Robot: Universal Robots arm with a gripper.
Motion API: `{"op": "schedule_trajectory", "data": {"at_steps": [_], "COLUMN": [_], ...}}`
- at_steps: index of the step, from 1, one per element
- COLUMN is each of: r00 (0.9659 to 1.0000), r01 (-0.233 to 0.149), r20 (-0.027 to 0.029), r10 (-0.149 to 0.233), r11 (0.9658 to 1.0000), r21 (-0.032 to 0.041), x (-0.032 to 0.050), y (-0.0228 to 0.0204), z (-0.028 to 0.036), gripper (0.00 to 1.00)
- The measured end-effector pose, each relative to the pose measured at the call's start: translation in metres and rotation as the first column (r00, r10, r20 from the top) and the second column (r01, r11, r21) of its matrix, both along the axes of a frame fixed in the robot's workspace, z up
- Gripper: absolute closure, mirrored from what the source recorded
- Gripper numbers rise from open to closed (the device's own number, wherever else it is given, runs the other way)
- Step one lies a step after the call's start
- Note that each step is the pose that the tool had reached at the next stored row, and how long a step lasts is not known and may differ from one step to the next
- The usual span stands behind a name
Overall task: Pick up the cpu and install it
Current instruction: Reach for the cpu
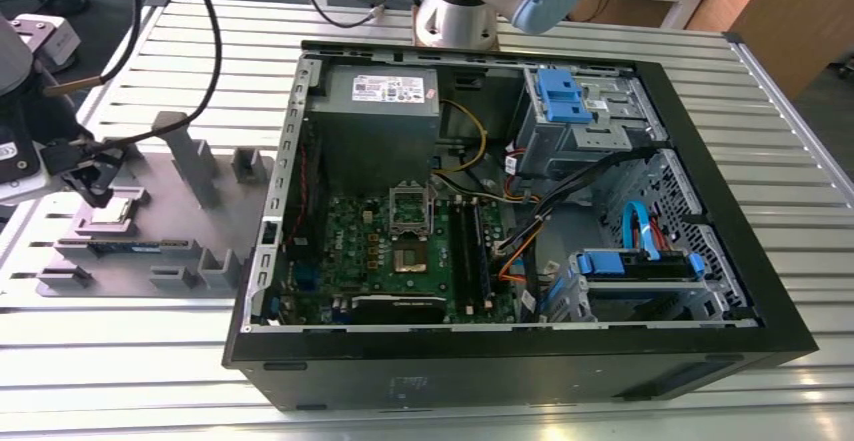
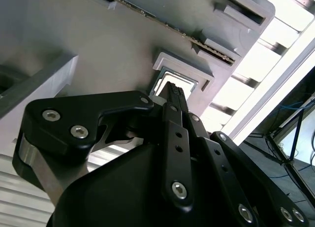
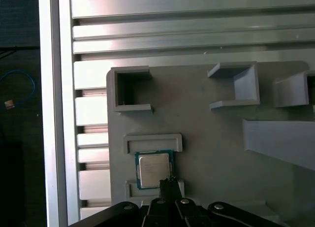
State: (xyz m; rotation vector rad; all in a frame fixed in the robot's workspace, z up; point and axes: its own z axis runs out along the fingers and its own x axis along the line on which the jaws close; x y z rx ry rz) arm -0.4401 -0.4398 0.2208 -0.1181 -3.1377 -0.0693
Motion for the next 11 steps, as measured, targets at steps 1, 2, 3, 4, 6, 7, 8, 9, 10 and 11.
{"op": "schedule_trajectory", "data": {"at_steps": [1,2,3,4,6,7,8,9,10,11], "r00": [1.0,1.0,1.0,1.0,1.0,1.0,1.0,1.0,1.0,1.0], "r01": [0.0,0.0,0.0,0.0,0.0,0.0,0.0,0.0,0.0,0.0], "r20": [0.0,0.0,-0.0001,-0.0001,-0.0002,-0.0003,-0.0002,-0.0001,0.0002,0.0001], "r10": [0.0,0.0,0.0,0.0,0.0,0.0,0.0,0.0,0.0,0.0], "r11": [1.0,1.0,1.0,1.0,1.0,1.0,1.0,1.0,1.0,1.0], "r21": [0.0,0.0,-0.0001,-0.0001,-0.0001,-0.0002,-0.0001,0.0,0.0001,0.0], "x": [-0.0002,-0.0004,-0.0005,-0.0007,-0.0012,-0.0014,-0.0016,-0.0017,-0.0019,-0.0021], "y": [0.0,0.0,0.0,0.0001,0.0005,0.0007,0.0009,0.0012,0.0013,0.0015], "z": [-0.0002,-0.0005,-0.0006,-0.0009,-0.0013,-0.0016,-0.0019,-0.0023,-0.0032,-0.0042], "gripper": [0.89,0.89,0.89,0.89,0.89,0.89,0.89,0.89,0.89,0.89]}}
